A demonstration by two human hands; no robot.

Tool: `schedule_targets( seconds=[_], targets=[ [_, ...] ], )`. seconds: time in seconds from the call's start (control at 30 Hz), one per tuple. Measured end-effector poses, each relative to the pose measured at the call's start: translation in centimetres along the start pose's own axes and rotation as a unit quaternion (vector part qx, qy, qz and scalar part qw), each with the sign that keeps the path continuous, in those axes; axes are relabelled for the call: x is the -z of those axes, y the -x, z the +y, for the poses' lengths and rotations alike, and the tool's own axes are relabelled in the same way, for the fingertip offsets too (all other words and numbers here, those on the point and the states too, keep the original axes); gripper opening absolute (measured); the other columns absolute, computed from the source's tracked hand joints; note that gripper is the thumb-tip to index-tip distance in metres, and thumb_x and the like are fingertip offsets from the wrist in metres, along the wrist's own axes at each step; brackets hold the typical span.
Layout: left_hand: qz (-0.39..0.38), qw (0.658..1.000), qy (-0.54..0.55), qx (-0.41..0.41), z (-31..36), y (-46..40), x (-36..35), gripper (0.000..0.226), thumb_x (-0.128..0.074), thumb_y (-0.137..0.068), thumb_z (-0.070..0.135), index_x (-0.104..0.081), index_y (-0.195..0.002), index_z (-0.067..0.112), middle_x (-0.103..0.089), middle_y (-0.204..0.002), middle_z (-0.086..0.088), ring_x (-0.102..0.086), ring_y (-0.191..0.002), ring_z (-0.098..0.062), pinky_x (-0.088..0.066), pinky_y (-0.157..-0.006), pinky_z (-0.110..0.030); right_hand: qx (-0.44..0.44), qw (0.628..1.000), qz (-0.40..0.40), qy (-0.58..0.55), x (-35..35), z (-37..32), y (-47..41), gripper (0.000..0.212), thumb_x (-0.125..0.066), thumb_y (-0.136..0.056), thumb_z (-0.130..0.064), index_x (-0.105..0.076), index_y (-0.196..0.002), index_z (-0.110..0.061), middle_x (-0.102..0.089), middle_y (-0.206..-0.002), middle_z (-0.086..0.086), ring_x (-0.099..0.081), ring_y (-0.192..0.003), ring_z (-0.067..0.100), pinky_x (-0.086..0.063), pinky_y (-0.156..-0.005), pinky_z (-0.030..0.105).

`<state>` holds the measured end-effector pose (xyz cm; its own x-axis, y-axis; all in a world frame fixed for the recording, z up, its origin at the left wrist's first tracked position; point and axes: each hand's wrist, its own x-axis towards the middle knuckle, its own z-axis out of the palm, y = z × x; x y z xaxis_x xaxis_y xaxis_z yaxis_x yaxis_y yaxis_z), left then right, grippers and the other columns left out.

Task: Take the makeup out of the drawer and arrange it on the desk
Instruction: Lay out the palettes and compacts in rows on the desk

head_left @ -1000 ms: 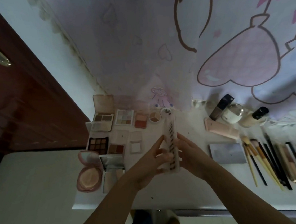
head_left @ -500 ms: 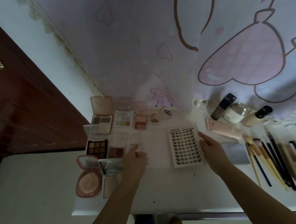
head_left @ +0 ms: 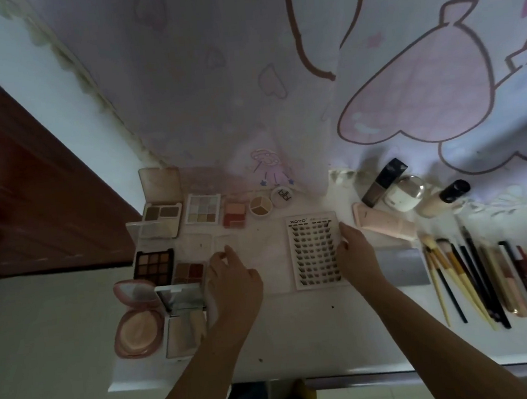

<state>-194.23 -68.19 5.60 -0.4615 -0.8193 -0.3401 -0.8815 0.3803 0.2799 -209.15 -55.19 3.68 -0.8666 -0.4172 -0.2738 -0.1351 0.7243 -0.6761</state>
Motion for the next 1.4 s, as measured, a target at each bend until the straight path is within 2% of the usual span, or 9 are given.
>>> schedule_targets(
  seconds=[0.2, 0.33, 0.57, 0.67, 0.73, 0.87, 1.13, 1.23, 1.4],
  targets=[
    [0.026, 0.974, 0.095, -0.203, 3.8, 2.4, -1.3, 0.048, -0.049, -0.088, 0.01, -0.043, -0.135, 0.012, -0.039, -0.133, -0.011, -0.034, -0.122, -0.026, -0.033, -0.103, -0.033, 0.042, 0.993, -0.044, 0.102, 6.7, 3.4, 0.4, 0.03, -0.046, -0.095, -0.013, -0.058, -0.122, -0.019, -0.057, -0.126, 0.002, -0.054, -0.096, 0.01, -0.04, -0.07, 0.009],
    [-0.122, 0.929, 0.148, -0.315, 8.0, 6.0, -5.1, 0.044, -0.043, -0.092, 0.009, -0.044, -0.136, 0.008, -0.043, -0.13, -0.01, -0.038, -0.123, -0.021, -0.029, -0.108, -0.027, 0.181, 0.908, -0.183, 0.33, 9.5, 6.4, 1.0, 0.028, -0.06, -0.089, -0.027, -0.056, -0.116, -0.02, -0.049, -0.127, -0.001, -0.046, -0.119, 0.017, -0.038, -0.094, 0.021],
    [-0.298, 0.911, 0.275, -0.074, 10.7, 7.0, -8.9, 0.031, -0.039, -0.094, 0.011, -0.056, -0.119, 0.002, -0.058, -0.117, -0.018, -0.056, -0.107, -0.031, -0.045, -0.09, -0.032, 0.31, 0.84, -0.131, 0.426, 9.5, 7.9, 0.1, 0.036, -0.045, -0.093, -0.041, -0.049, -0.119, -0.018, -0.048, -0.127, 0.002, -0.046, -0.118, 0.021, -0.033, -0.097, 0.03],
    [-0.347, 0.812, 0.466, 0.064, 10.7, 6.9, -7.6, 0.018, -0.046, -0.096, 0.019, -0.059, -0.099, 0.007, -0.061, -0.091, -0.01, -0.06, -0.079, -0.019, -0.05, -0.071, -0.026, 0.309, 0.854, -0.14, 0.395, 11.4, 6.7, 0.5, 0.042, -0.06, -0.084, -0.041, -0.049, -0.117, -0.018, -0.049, -0.124, 0.002, -0.048, -0.112, 0.02, -0.039, -0.093, 0.028],
    [-0.412, 0.684, 0.584, 0.146, 10.2, 6.3, -6.3, 0.038, -0.045, -0.097, 0.038, -0.059, -0.105, 0.003, -0.066, -0.095, -0.016, -0.066, -0.081, -0.025, -0.055, -0.071, -0.032, 0.313, 0.881, -0.154, 0.32, 12.9, 5.2, 1.6, 0.043, -0.068, -0.078, -0.038, -0.05, -0.112, -0.019, -0.051, -0.12, -0.001, -0.051, -0.108, 0.019, -0.044, -0.089, 0.029],
    [-0.561, 0.536, 0.623, 0.098, 8.6, 5.5, -3.4, 0.063, -0.037, -0.093, 0.058, -0.062, -0.121, 0.007, -0.064, -0.116, -0.021, -0.065, -0.099, -0.036, -0.055, -0.081, -0.042, 0.452, 0.813, -0.166, 0.328, 14.2, 1.5, 5.1, 0.048, -0.074, -0.072, -0.038, -0.052, -0.112, -0.023, -0.053, -0.13, -0.003, -0.052, -0.119, 0.015, -0.043, -0.105, 0.034],
    [-0.564, 0.487, 0.664, -0.061, 5.5, 6.6, -0.3, 0.044, -0.079, -0.07, 0.039, -0.07, -0.111, 0.024, -0.069, -0.111, -0.004, -0.064, -0.101, -0.02, -0.042, -0.097, -0.043, 0.546, 0.74, -0.19, 0.343, 13.7, -3.0, 8.4, 0.042, -0.073, -0.074, -0.036, -0.054, -0.109, -0.025, -0.043, -0.144, -0.007, -0.027, -0.135, 0.002, -0.007, -0.111, 0.016],
    [-0.499, 0.454, 0.737, -0.036, 4.0, 6.9, 0.7, 0.055, -0.083, -0.067, 0.027, -0.066, -0.117, 0.013, -0.066, -0.116, -0.015, -0.064, -0.104, -0.029, -0.054, -0.087, -0.044, 0.433, 0.832, -0.217, 0.272, 12.6, -2.7, 8.5, 0.04, -0.059, -0.087, -0.035, -0.044, -0.124, -0.034, -0.016, -0.152, -0.021, 0.0, -0.136, -0.012, -0.002, -0.108, 0.005],
    [-0.348, 0.588, 0.729, -0.043, 3.1, 7.0, 2.0, 0.047, -0.054, -0.084, 0.011, -0.049, -0.13, 0.005, -0.067, -0.109, -0.014, -0.064, -0.092, -0.023, -0.053, -0.088, -0.036, 0.137, 0.943, -0.297, 0.055, 9.5, -4.9, 9.1, 0.028, -0.054, -0.087, -0.051, -0.046, -0.109, -0.034, -0.057, -0.116, -0.009, -0.059, -0.101, 0.007, -0.055, -0.083, 0.027]
  ],
)
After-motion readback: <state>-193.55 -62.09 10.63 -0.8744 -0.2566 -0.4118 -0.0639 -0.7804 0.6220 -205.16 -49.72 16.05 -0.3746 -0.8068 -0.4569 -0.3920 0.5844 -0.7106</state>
